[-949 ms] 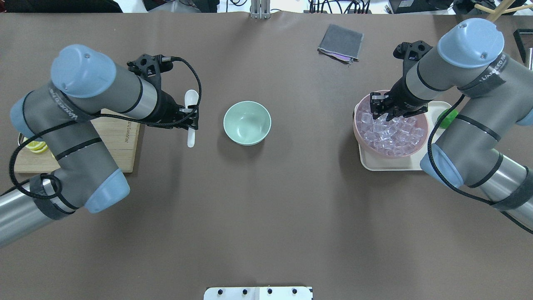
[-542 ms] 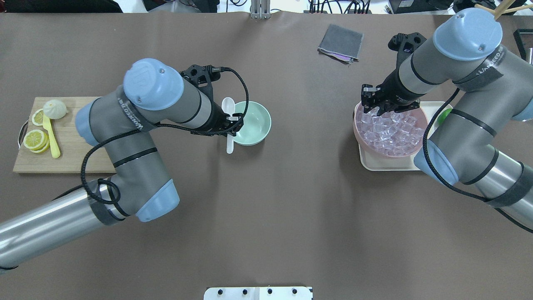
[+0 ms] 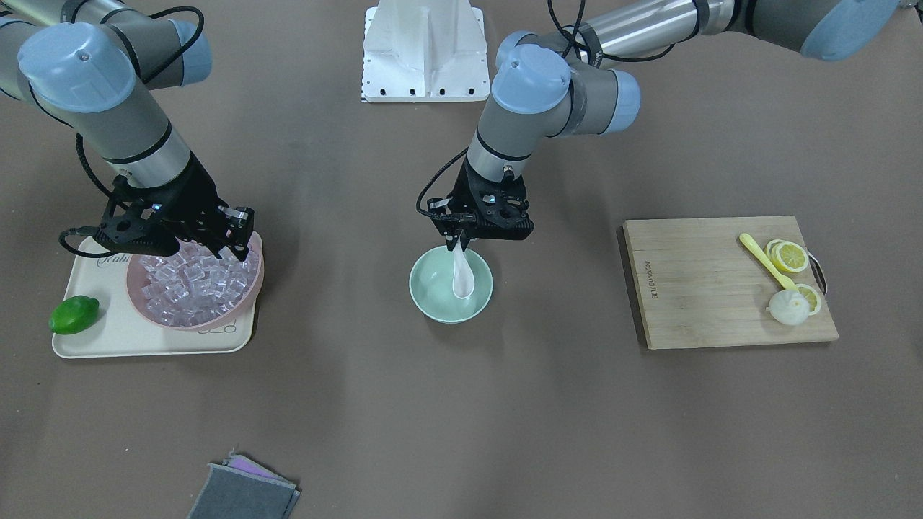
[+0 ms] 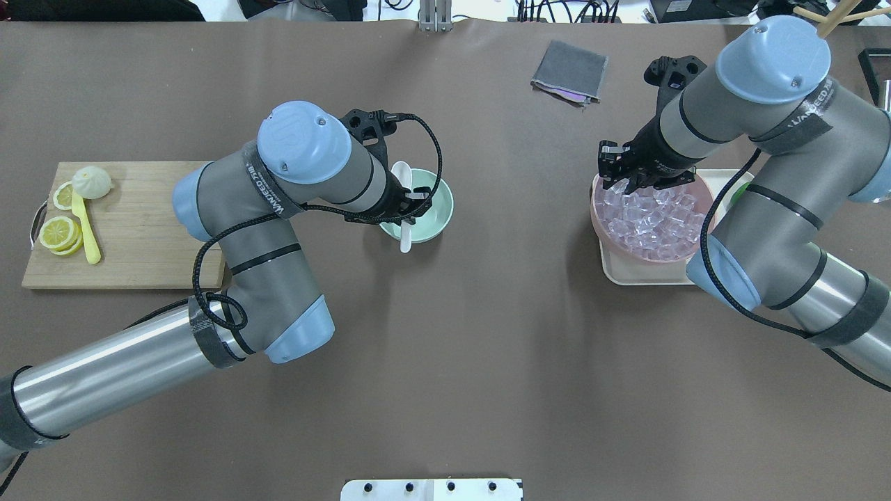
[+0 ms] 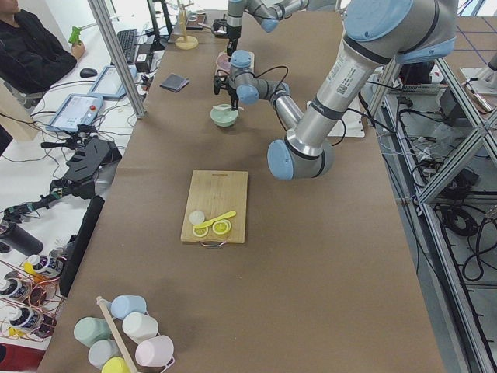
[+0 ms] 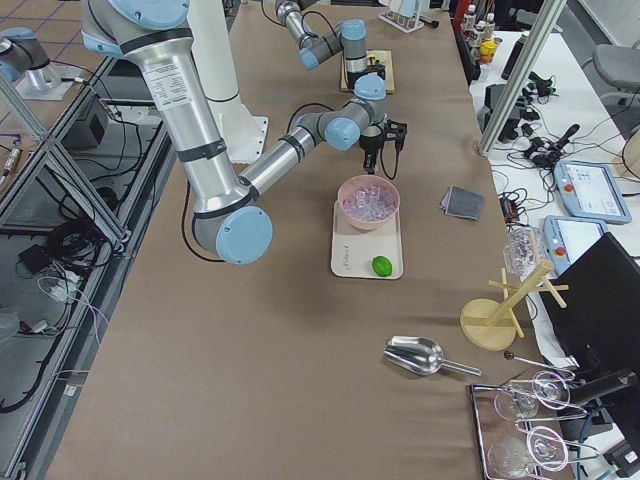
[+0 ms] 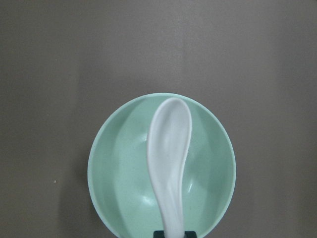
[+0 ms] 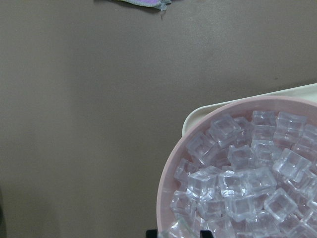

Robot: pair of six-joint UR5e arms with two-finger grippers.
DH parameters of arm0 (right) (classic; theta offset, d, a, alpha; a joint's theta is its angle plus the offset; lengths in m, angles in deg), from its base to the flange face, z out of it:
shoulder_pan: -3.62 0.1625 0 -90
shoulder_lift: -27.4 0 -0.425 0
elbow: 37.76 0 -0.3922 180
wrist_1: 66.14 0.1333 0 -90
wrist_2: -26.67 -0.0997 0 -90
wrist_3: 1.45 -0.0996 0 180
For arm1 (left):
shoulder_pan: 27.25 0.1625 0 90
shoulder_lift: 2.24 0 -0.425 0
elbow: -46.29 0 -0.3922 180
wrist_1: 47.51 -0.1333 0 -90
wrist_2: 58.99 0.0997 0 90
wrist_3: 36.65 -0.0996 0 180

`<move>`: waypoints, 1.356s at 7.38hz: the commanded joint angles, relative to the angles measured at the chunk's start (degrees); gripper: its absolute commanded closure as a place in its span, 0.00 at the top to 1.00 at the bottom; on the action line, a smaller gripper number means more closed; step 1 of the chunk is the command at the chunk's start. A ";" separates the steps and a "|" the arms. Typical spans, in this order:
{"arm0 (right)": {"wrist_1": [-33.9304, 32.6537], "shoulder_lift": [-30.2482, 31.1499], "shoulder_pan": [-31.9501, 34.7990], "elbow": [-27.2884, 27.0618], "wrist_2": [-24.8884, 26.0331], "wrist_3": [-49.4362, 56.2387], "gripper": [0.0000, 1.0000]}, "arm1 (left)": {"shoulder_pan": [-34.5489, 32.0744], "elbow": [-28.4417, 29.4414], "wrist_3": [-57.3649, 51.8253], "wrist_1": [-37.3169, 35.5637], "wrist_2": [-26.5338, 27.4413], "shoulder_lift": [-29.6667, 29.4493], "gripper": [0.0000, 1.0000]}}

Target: Put spoon and ice into bowl

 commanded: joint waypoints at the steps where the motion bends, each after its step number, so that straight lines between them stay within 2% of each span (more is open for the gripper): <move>1: -0.06 -1.00 -0.62 -0.09 0.08 -1.49 0.00 | 0.02 0.07 -0.19 -0.12 0.03 0.11 0.97; 4: -0.23 -4.34 -4.03 0.35 4.11 -7.10 0.00 | -1.20 -5.97 -0.89 -0.74 -0.23 3.69 0.97; 5: -0.84 -8.01 -6.83 2.27 10.39 -9.47 0.00 | -2.86 -8.60 -6.81 -0.74 -0.32 6.93 0.97; 6: -3.72 -10.91 -8.25 3.50 12.28 -11.33 0.00 | -4.62 -11.59 -15.66 -0.74 -0.32 10.88 0.97; 7: -3.84 -14.68 -9.31 6.30 13.95 -14.91 0.00 | -6.90 -12.14 -19.58 -0.65 -1.02 13.70 0.97; 8: -3.84 -17.77 -10.80 9.72 16.67 -17.82 0.00 | -10.93 -12.49 -22.92 -0.13 -5.72 15.91 0.97; 9: -3.58 -20.06 -12.47 12.72 19.22 -19.76 0.00 | -16.10 -13.97 -28.00 -0.12 -12.64 19.15 0.98; 10: -3.23 -24.09 -13.53 17.88 21.42 -23.00 0.00 | -19.28 -14.25 -31.27 -0.12 -14.71 21.36 0.98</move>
